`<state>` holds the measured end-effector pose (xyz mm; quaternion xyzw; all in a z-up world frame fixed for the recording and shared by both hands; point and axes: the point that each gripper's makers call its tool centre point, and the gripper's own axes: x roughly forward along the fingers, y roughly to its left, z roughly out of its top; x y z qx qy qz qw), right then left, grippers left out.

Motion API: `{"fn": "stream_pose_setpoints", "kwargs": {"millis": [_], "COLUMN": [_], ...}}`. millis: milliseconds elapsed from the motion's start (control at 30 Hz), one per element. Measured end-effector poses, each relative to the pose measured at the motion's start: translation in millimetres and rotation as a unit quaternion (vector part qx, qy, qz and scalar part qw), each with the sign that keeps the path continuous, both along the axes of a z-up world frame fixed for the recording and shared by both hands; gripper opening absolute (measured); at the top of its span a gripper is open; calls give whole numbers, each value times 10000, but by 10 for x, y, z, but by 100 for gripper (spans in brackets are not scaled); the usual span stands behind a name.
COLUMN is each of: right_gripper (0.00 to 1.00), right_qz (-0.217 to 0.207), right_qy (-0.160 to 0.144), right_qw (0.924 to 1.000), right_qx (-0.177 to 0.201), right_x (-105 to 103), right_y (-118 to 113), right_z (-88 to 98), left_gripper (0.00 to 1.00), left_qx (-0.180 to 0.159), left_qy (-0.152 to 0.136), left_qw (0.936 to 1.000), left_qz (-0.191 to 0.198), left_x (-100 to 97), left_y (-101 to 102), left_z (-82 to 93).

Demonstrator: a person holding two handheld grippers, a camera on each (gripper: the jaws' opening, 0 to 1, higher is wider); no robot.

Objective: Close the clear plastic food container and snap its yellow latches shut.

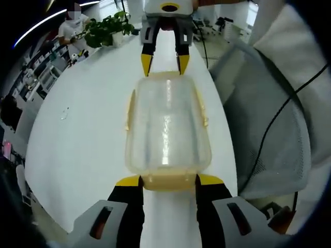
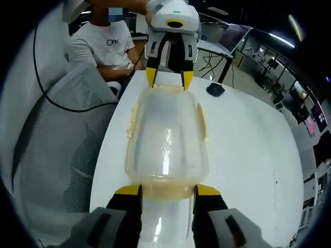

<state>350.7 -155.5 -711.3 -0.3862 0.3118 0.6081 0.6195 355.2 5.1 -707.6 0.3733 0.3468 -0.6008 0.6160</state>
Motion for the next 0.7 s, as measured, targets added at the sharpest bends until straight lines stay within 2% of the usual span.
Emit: {"fn": "stream_pose_setpoints", "kwargs": {"millis": [700], "right_gripper": [36], "right_qz": [-150], "right_qy": [-19], "right_qw": [9999], "right_qx": [15], "right_x": [-8], "right_y": [-638], "right_z": [-18], "left_gripper": [37], "left_qx": [84], "left_qy": [-61], "left_qw": [9999], "left_qz": [-135], "left_x": [33], "left_y": [-629], "left_z": [35]}}
